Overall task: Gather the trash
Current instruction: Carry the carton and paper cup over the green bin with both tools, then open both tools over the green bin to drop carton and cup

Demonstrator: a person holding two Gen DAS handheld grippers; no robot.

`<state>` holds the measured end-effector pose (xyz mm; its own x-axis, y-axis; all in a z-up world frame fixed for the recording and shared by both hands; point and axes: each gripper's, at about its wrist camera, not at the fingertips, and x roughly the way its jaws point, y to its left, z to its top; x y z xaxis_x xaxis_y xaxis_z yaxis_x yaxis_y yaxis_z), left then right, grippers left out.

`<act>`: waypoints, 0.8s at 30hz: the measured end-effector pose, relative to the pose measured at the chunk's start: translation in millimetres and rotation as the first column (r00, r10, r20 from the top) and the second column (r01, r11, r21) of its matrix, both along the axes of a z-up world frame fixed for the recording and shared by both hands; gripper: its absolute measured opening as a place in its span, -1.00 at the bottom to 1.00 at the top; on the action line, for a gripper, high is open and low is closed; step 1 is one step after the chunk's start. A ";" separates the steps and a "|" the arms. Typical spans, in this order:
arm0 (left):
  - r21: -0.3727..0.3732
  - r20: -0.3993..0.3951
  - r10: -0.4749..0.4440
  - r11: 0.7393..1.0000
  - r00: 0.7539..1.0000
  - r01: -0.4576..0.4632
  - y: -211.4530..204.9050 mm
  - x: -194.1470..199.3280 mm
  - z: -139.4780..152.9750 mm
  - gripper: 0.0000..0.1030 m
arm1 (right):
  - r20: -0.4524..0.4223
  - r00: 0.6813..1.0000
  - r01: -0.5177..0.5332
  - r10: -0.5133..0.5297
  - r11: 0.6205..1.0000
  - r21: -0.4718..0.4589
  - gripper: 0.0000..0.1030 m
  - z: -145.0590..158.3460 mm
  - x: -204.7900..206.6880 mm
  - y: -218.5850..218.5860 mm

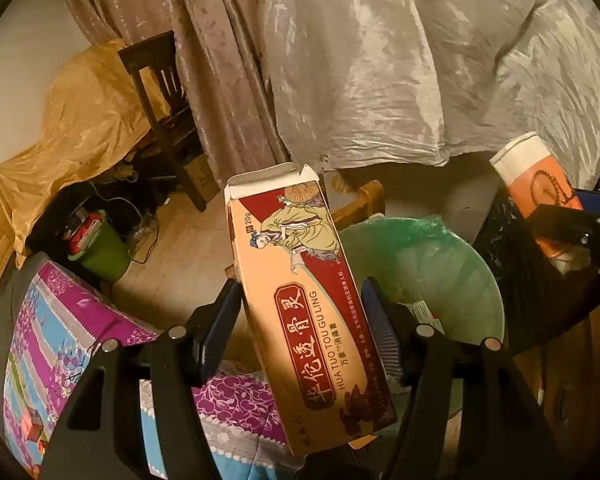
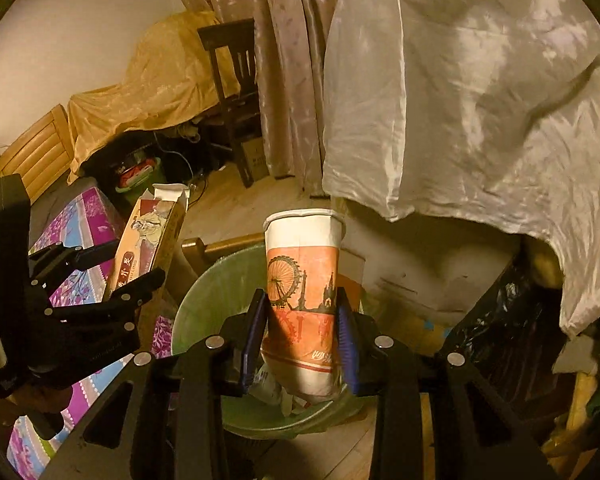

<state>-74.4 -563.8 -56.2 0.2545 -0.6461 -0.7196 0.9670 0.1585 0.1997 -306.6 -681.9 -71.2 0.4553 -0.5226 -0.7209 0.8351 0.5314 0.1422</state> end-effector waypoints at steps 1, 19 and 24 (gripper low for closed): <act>0.003 0.002 -0.001 1.000 1.000 0.001 -0.4 -0.2 -0.7 0.16 | 0.001 1.000 -0.002 0.002 1.000 0.005 -0.32 -1.8 1.3 -0.4; 0.029 -0.033 -0.018 0.999 0.999 0.019 -13.4 2.0 -11.0 0.17 | 0.046 0.998 -0.048 0.045 0.997 0.064 -0.29 -7.7 32.9 -14.6; 0.027 -0.055 -0.050 0.998 0.997 0.051 -13.9 0.5 -13.1 0.56 | 0.064 0.998 -0.011 0.006 0.997 0.070 0.13 -12.8 28.4 -20.8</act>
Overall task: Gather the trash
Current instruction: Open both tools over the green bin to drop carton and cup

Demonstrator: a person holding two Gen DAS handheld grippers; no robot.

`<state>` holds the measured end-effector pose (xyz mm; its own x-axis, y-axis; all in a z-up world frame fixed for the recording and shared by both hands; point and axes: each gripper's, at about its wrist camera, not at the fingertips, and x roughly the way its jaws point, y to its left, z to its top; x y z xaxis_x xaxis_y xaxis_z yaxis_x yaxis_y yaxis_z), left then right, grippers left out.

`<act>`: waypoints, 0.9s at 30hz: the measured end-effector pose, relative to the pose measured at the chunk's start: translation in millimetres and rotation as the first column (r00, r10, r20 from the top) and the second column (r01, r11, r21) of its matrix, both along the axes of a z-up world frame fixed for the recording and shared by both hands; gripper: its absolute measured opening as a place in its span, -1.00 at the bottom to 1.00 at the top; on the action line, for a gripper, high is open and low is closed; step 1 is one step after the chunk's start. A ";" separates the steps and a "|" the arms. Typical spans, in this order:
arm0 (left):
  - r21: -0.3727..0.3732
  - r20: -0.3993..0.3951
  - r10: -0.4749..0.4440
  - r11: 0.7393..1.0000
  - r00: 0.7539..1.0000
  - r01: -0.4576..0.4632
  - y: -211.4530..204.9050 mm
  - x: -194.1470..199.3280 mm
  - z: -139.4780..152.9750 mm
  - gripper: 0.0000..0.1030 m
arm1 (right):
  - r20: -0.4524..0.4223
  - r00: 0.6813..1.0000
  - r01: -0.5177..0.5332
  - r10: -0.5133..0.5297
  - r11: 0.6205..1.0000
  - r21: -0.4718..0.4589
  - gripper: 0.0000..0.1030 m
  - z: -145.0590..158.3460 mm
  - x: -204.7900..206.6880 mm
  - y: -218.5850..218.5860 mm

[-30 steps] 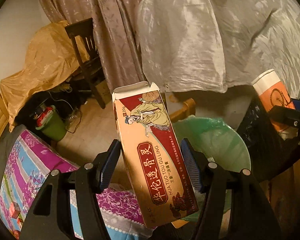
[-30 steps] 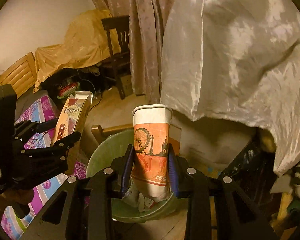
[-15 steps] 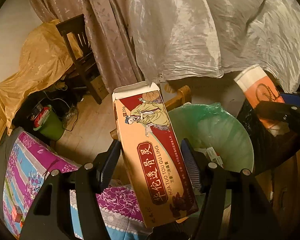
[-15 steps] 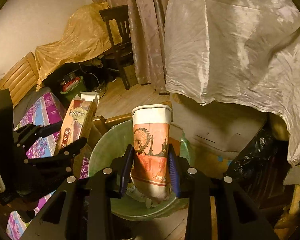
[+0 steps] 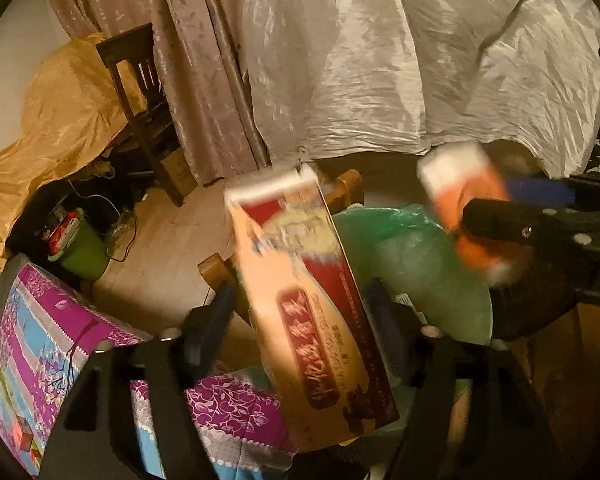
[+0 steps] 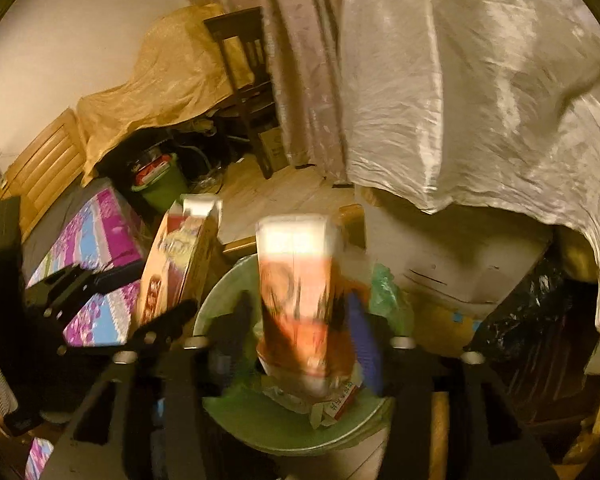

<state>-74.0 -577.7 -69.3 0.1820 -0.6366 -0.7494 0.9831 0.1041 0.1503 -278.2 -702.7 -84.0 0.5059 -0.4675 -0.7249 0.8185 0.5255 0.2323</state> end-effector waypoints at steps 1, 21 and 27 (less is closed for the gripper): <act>-0.009 -0.004 0.006 1.000 1.000 -0.006 0.8 0.8 0.2 0.57 | 0.001 1.000 0.007 -0.007 1.000 0.002 0.13 0.1 -1.0 -0.7; -0.036 0.016 0.108 0.994 0.994 -0.108 28.0 25.1 8.3 0.57 | 0.023 1.000 0.021 -0.019 0.996 -0.089 0.13 11.7 5.2 21.8; -0.083 0.050 0.208 0.976 0.977 -0.203 63.0 44.8 14.1 0.65 | 0.074 0.997 0.045 -0.026 0.962 -0.271 0.29 23.0 22.1 67.1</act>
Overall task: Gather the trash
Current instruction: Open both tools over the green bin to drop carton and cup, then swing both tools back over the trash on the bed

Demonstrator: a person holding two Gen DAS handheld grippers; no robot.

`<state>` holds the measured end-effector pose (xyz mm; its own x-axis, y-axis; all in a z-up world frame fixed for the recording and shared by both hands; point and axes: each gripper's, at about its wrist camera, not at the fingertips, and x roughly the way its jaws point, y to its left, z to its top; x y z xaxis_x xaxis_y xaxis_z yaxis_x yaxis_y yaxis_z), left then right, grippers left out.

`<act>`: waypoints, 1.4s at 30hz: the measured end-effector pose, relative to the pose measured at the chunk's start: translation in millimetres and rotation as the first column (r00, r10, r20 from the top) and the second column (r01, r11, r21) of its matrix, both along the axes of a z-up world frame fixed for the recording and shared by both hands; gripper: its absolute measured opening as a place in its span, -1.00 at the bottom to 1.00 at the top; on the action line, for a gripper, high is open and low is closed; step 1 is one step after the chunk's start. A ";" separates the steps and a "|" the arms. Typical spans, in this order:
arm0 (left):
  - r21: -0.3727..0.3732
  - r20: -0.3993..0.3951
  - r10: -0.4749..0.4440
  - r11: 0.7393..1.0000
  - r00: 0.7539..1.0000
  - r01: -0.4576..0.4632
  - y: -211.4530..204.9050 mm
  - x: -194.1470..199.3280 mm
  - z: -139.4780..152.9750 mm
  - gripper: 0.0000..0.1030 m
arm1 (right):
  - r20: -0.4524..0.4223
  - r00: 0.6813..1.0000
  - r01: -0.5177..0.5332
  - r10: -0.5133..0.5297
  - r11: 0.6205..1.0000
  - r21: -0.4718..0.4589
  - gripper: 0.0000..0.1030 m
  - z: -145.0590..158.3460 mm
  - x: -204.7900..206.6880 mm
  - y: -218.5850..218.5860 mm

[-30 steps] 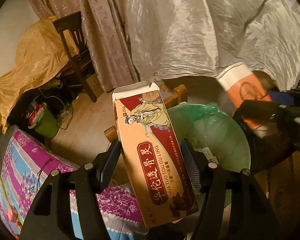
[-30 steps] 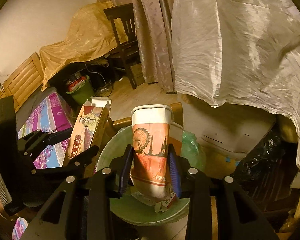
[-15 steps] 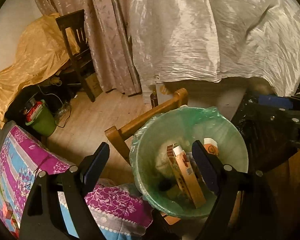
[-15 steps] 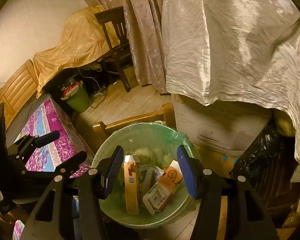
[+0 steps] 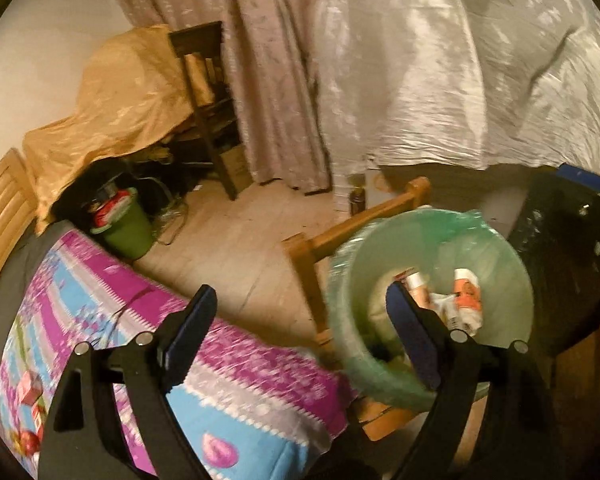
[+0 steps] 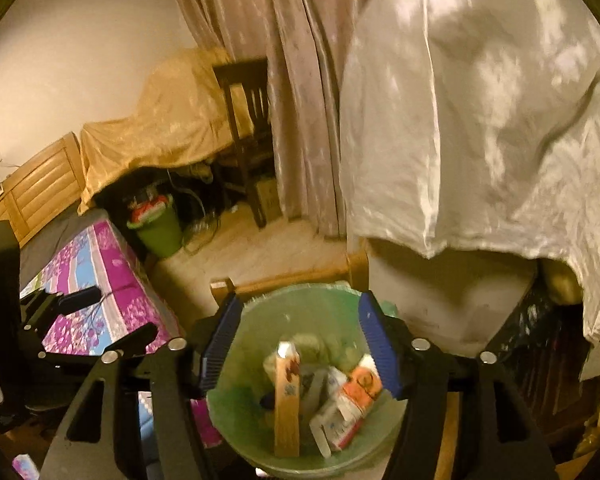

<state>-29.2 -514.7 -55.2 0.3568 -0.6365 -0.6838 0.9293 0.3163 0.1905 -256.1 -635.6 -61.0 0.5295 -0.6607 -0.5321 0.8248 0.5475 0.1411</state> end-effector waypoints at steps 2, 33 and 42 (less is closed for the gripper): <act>-0.015 0.022 0.050 0.999 0.998 -0.050 16.1 8.5 -0.4 0.69 | 0.015 1.000 -0.004 0.005 0.999 -0.049 0.37 3.1 7.3 16.6; 0.064 -0.120 0.844 0.531 0.522 -0.845 448.3 190.4 -103.2 0.78 | -0.154 0.710 -0.692 0.687 0.722 0.029 0.62 -60.0 320.9 303.4; -0.009 -0.185 0.918 0.356 0.351 -0.934 584.6 274.6 -99.8 0.78 | -0.120 0.496 -0.847 0.860 0.509 0.152 0.61 -81.3 487.4 388.9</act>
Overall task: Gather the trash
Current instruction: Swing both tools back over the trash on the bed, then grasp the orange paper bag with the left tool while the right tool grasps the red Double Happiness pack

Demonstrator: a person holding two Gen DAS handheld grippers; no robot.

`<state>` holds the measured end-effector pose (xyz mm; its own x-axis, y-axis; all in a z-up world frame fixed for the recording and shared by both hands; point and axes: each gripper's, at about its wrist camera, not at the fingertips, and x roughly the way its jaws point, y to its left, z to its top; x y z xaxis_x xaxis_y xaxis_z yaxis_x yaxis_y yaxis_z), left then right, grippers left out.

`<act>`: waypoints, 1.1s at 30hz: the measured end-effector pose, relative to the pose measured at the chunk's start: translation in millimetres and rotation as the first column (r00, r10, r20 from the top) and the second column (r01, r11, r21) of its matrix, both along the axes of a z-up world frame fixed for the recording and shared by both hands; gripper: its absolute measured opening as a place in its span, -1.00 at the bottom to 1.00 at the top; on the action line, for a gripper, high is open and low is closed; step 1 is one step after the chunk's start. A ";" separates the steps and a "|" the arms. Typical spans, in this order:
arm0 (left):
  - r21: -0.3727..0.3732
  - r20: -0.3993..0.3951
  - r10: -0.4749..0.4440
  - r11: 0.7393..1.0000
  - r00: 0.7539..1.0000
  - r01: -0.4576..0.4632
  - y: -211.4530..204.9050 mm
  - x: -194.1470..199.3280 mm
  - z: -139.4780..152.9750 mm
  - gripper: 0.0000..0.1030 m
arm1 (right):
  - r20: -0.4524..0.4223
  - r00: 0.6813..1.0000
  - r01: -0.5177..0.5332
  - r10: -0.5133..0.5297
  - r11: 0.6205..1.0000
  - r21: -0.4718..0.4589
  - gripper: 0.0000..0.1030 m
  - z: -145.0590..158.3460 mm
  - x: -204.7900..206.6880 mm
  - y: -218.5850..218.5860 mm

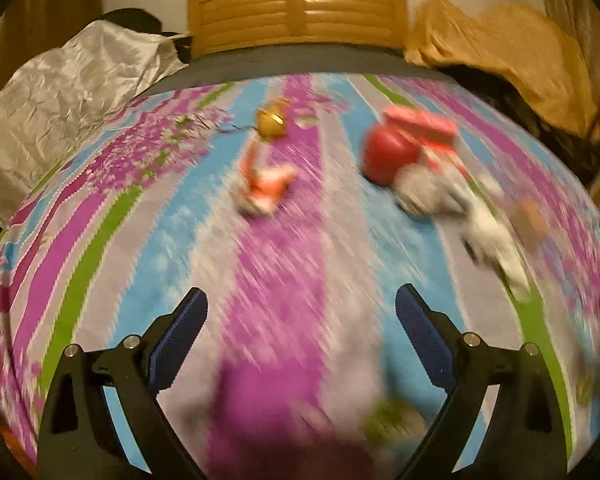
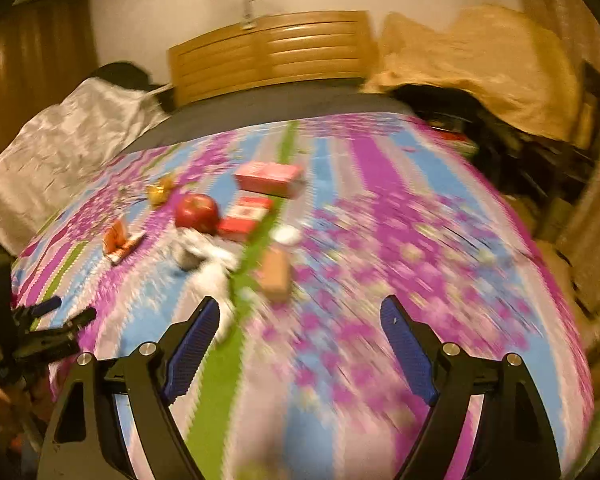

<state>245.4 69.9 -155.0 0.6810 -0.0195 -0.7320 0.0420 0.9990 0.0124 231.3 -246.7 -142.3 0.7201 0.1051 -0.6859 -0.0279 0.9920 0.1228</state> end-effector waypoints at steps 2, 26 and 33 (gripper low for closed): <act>-0.023 0.015 0.000 1.000 1.000 0.001 16.1 28.4 3.2 0.78 | -0.025 0.999 -0.026 0.027 1.000 0.013 0.61 -5.1 52.8 18.4; -0.092 -0.071 -0.058 0.994 0.996 0.052 43.6 123.1 -41.2 -0.11 | -0.302 0.950 0.107 -0.078 0.991 0.082 0.19 -94.8 252.6 59.8; -0.106 -0.005 -0.011 0.994 1.000 0.010 38.6 54.3 -6.2 -0.11 | -0.083 0.996 0.024 -0.012 0.988 0.150 0.19 -15.5 169.2 44.0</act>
<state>299.8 108.5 -161.1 0.6765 -0.1041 -0.7290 0.0524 0.9943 -0.0933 400.5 -202.7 -157.9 0.6650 0.1989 -0.7199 0.0063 0.9623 0.2718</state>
